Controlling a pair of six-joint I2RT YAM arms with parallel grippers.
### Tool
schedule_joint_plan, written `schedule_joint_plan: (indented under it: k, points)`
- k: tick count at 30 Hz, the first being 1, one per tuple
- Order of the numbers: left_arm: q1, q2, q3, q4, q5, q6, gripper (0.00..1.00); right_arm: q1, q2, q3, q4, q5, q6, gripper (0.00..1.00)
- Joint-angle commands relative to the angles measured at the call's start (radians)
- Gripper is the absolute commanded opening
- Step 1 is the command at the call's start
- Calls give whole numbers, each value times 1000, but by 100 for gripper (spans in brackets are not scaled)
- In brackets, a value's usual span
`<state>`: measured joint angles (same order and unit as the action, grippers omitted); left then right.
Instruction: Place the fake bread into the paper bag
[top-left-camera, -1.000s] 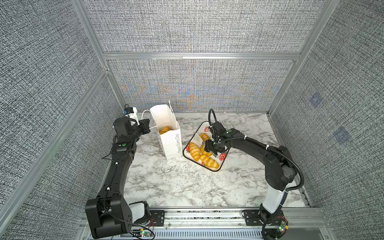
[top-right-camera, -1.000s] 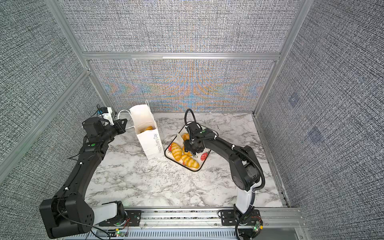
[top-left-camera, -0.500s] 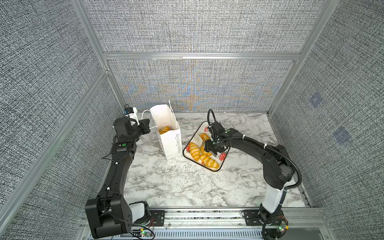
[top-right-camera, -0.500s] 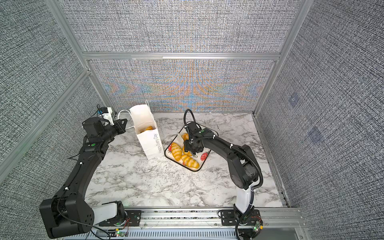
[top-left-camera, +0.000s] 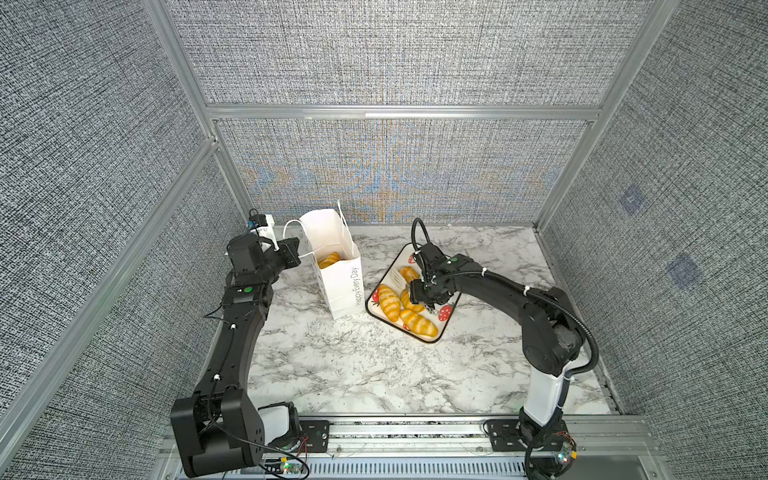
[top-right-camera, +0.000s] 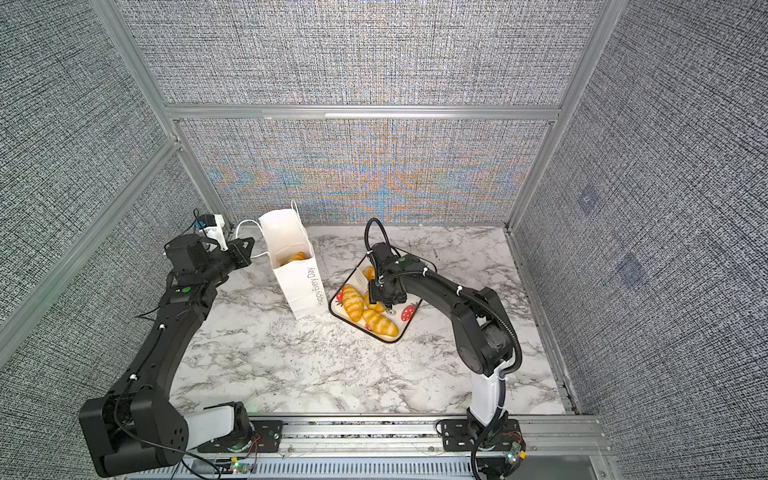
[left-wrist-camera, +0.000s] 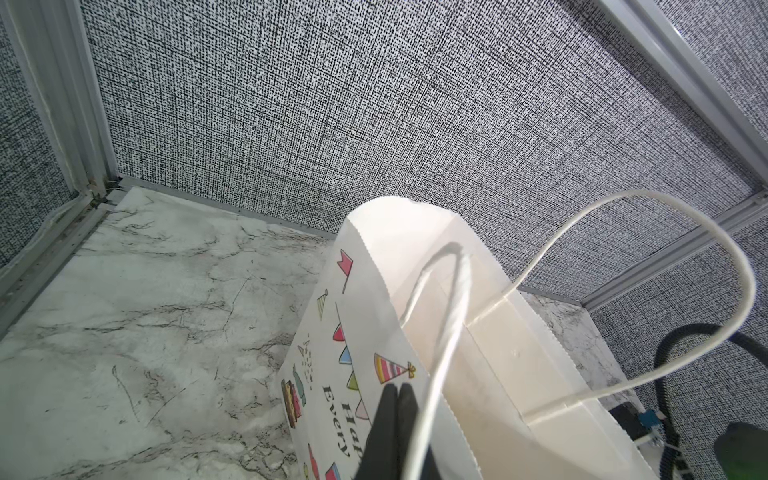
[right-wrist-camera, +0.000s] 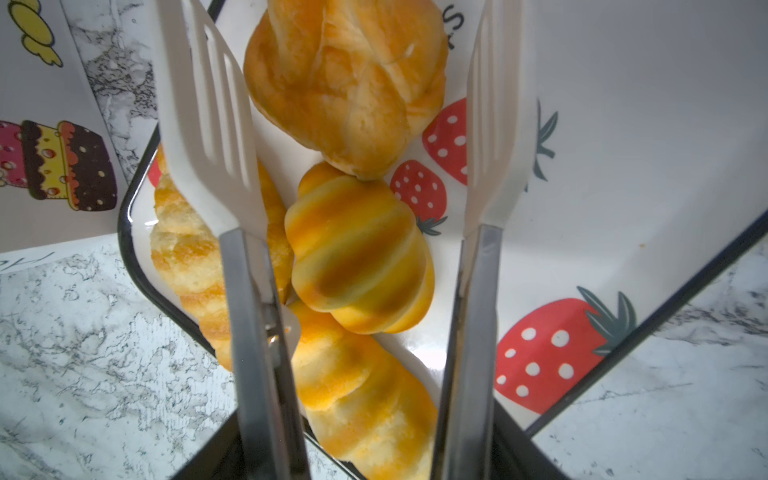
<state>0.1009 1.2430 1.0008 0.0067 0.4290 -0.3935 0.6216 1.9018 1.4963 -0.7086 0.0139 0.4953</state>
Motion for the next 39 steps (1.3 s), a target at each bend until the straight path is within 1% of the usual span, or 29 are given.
schedule_joint_plan:
  k: [1,14,26,32,39]
  points:
    - [2,0,-2,27,7,2,0,6,3,12,-18,18,-10,64]
    - [2,-1,-2,27,7,2,0,23,40,54,-49,34,-26,60]
    - [3,1,-2,29,10,-1,0,24,45,74,-64,50,-32,50]
    - [3,2,-2,31,10,-1,0,22,31,73,-66,68,-31,44]
    - [3,4,-2,30,11,-1,0,14,-12,48,-42,88,-19,41]
